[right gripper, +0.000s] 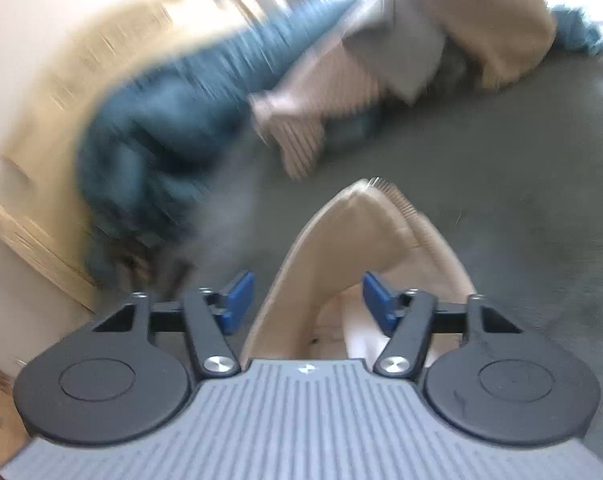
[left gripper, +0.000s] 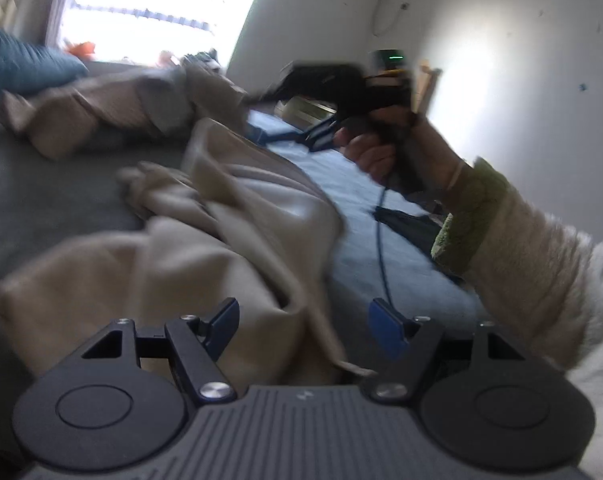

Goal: Fold clothes

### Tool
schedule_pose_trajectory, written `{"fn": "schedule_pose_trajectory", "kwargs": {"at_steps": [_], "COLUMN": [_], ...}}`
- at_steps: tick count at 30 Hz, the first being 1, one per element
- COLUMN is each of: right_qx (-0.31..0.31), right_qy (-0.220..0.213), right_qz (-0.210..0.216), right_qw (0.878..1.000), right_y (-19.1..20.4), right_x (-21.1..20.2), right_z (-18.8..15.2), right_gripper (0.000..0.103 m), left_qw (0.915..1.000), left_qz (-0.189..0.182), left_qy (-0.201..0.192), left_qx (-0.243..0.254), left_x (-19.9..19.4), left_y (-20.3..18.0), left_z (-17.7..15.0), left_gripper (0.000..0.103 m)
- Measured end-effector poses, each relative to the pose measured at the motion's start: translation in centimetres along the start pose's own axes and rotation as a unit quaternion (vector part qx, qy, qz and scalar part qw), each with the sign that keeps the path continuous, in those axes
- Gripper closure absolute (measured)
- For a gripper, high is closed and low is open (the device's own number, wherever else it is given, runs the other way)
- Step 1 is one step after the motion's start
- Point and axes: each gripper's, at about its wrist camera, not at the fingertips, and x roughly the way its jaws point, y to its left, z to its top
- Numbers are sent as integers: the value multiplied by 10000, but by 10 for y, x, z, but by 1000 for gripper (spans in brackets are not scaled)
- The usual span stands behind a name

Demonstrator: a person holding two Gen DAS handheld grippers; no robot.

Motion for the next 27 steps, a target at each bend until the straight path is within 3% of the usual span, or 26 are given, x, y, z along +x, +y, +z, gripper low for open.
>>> {"fn": "schedule_pose_trajectory", "kwargs": {"at_steps": [3,5,9,12,16,18,20,25,27], "right_qx": [4,-49,125,122,-322,-172,157,1059,1365], "right_qy": [-359,-454,-182,395,668,715,827,843,758], "right_qz": [231,482,1385,1320,973,1137,1452,2221,2676], "right_qw": [9991,9978,9901,9904,9925,9908,9858,9656,9508], "right_y": [-15,-22,-31,-28,-14,-13,-14,-15,-11], "right_x": [-50,-74,-75,-59,-17,-2,10,20,26], "right_z": [-8,-21,-83,-132,-155,-151,-148,-144,-143], "right_gripper": [36,36,35,34,35,44,82,87,90], "left_qw": [9999,9998,9986,9975,9934,9906,9892,9870,9832], "left_qz": [-155,-44,92,245,700,927,1112,1386,1511], "left_qy": [7,120,417,559,347,213,5,-741,-1026], "left_qx": [-13,121,317,366,835,981,953,344,-38], "left_x": [4,10,20,24,34,42,47,42,35], "left_y": [-8,-16,-33,-42,-48,-49,-48,-33,-21], "left_z": [0,1,-12,-17,-27,-32,-35,-34,-32], "left_gripper": [30,29,29,30,30,30,30,33,48]}}
